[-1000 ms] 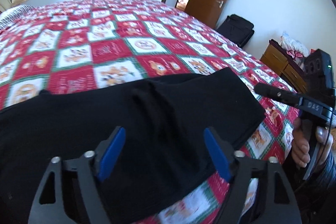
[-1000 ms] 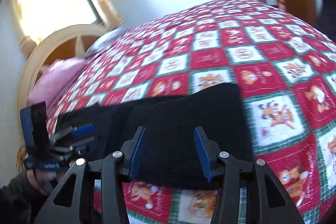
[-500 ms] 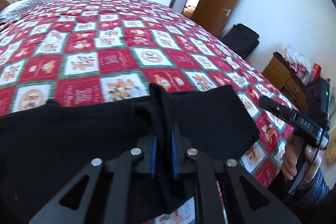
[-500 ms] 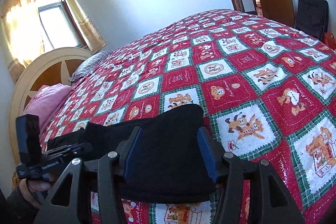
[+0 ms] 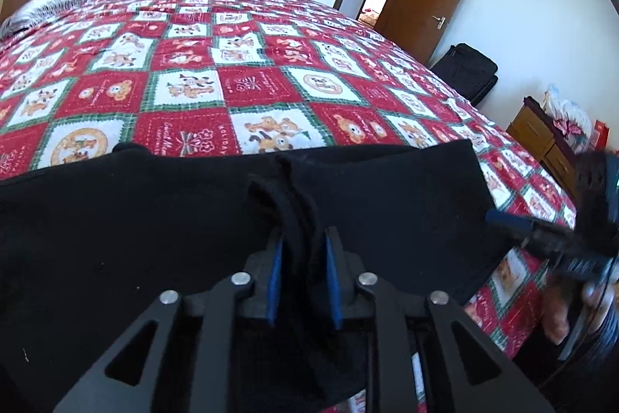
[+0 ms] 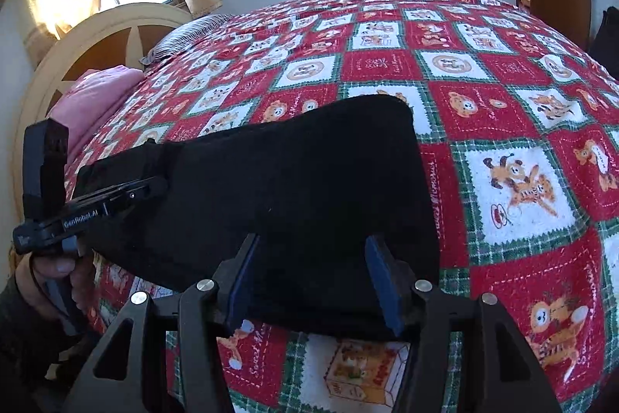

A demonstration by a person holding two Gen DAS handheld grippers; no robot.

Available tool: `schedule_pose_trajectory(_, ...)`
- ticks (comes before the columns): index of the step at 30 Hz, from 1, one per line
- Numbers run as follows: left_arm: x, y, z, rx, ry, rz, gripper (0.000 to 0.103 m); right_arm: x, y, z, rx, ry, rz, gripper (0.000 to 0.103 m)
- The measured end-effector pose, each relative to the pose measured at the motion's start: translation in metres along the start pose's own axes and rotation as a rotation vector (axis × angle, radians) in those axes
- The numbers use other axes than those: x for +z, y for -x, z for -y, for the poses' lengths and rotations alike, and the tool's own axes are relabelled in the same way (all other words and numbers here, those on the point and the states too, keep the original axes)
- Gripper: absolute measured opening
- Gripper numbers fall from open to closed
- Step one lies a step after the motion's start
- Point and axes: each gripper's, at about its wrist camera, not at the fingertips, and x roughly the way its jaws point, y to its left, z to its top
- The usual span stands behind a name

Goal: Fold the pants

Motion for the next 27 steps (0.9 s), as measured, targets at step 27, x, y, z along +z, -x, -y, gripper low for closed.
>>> schedule_pose_trajectory(27, -0.006, -0.003, 0.019, 0.062, -0.090, 0.017, 0.051, -0.002, 0.007, 0.007, -0.010, -0.012, -0.029, 0.058)
